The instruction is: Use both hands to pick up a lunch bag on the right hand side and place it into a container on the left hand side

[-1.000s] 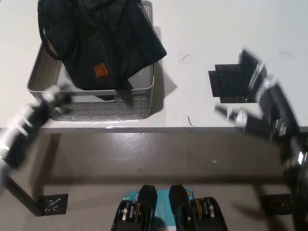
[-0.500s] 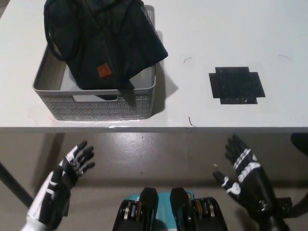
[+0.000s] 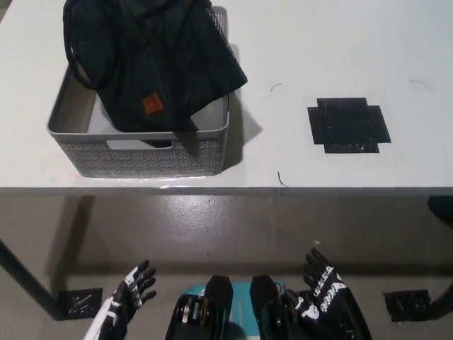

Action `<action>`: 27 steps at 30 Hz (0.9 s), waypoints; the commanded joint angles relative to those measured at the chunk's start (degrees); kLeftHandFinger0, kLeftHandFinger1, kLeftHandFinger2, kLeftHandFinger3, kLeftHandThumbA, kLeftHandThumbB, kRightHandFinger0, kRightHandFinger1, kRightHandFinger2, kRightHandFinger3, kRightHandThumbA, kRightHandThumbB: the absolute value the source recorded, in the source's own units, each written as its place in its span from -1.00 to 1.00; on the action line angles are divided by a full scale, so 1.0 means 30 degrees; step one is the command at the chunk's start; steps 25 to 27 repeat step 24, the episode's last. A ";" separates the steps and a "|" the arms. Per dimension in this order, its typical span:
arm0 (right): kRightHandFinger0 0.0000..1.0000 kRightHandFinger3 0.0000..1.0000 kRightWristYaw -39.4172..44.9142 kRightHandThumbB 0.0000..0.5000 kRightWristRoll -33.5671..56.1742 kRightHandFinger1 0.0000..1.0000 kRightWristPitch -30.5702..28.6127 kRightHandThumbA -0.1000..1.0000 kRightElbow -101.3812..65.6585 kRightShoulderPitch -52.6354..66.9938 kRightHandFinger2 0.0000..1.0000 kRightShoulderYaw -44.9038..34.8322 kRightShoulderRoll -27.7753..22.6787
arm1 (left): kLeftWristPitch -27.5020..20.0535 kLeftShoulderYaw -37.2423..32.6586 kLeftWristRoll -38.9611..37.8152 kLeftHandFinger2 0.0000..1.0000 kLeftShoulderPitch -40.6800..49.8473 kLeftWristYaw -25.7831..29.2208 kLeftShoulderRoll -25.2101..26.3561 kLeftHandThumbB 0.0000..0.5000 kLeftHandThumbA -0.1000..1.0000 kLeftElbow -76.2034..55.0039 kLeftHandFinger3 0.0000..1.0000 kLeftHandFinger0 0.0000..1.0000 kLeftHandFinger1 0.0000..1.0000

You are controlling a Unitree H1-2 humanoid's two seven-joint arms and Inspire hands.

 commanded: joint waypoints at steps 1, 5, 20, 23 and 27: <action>1.00 1.00 -0.0317 0.09 -0.1220 1.00 -0.5128 1.00 0.0905 -0.0041 1.00 0.0430 0.0824 | -0.5679 -0.0217 0.1400 1.00 -0.0234 0.1788 -0.0044 -0.29 1.00 0.0959 1.00 1.00 1.00; 1.00 1.00 -0.0660 0.06 -0.2162 1.00 -0.5618 1.00 0.1180 0.0370 1.00 0.0936 0.1059 | -0.5566 -0.0147 0.1209 1.00 -0.0062 0.1888 -0.0031 -0.38 1.00 0.0878 1.00 1.00 1.00; 1.00 1.00 -0.0924 0.04 -0.2251 1.00 -0.5887 1.00 0.1676 -0.0437 1.00 0.0751 0.0875 | -0.5625 -0.0180 0.1070 1.00 -0.0371 0.2684 0.0150 -0.18 1.00 0.0976 1.00 1.00 1.00; 1.00 1.00 -0.0897 0.03 -0.2180 1.00 -0.5889 1.00 0.1598 -0.0403 1.00 0.0763 0.0889 | -0.5793 -0.0246 0.1087 1.00 -0.0411 0.2758 0.0190 -0.19 1.00 0.1062 1.00 1.00 1.00; 1.00 1.00 -0.0897 0.03 -0.2180 1.00 -0.5889 1.00 0.1598 -0.0403 1.00 0.0763 0.0889 | -0.5793 -0.0246 0.1087 1.00 -0.0411 0.2758 0.0190 -0.19 1.00 0.1062 1.00 1.00 1.00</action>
